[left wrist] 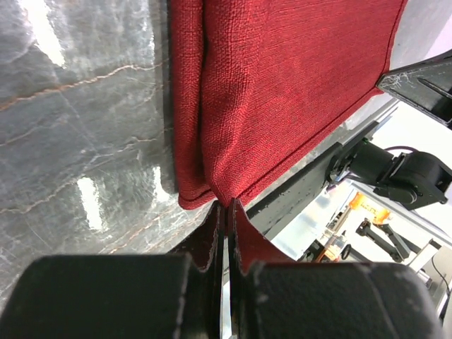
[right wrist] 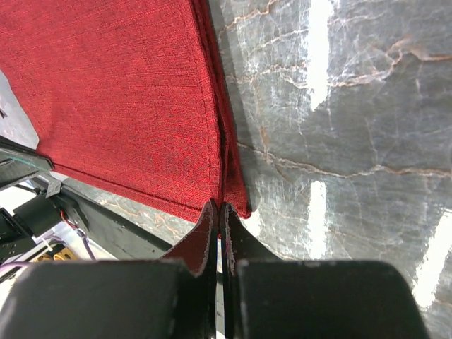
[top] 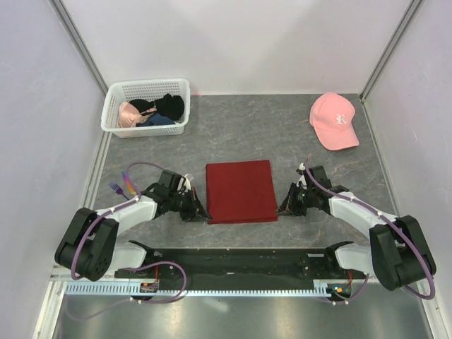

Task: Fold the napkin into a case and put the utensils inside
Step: Flatten out the square-folded napkin at the center of the board.

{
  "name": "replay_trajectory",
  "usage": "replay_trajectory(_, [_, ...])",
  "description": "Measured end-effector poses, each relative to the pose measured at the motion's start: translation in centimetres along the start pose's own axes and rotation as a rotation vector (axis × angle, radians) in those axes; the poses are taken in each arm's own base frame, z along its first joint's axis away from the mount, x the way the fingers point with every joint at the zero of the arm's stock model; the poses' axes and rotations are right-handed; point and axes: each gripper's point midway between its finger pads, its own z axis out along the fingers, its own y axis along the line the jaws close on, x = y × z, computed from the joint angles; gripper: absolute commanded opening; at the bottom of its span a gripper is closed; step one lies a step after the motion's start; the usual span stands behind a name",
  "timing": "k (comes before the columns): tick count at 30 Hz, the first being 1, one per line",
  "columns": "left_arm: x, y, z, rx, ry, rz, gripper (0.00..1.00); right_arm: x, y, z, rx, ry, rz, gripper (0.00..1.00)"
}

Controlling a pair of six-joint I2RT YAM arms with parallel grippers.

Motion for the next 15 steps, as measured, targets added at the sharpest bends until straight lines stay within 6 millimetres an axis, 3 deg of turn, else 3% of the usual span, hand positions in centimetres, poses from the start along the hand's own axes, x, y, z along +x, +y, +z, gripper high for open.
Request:
replay_trajectory(12, [0.6,1.3,0.4,-0.014,-0.001,-0.007,0.02,0.9,-0.6,0.7,-0.008,0.012,0.0,0.0])
replay_trajectory(15, [0.6,1.4,0.4,-0.018,-0.004,-0.008,0.13,1.1,-0.8,0.9,-0.007,0.013,0.002,0.0])
